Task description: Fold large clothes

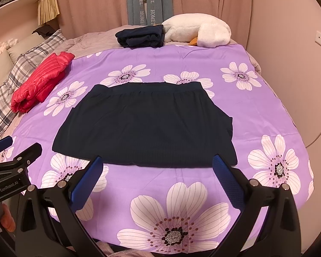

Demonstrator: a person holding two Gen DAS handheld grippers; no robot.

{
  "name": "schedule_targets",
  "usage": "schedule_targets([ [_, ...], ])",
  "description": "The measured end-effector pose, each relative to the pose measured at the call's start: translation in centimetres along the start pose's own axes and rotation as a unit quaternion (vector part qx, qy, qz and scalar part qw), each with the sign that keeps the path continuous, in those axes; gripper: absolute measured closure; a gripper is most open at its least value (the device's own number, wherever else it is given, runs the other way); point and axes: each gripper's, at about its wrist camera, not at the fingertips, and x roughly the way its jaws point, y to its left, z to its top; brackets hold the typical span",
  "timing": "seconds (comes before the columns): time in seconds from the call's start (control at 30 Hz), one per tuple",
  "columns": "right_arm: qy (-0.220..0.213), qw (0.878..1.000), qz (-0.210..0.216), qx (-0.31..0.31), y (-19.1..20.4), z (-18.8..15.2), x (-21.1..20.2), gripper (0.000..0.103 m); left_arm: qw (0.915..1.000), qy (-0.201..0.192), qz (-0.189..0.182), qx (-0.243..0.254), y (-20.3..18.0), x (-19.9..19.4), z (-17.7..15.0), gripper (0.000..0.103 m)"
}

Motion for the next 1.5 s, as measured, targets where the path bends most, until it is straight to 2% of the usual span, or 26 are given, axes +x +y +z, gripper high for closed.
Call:
schedule_targets([
  [1.5,0.002,1.000,-0.001,0.005,-0.7,0.3,0.0,0.001,0.9999,0.003,-0.010,0.013,0.9,0.4,0.6,0.002],
])
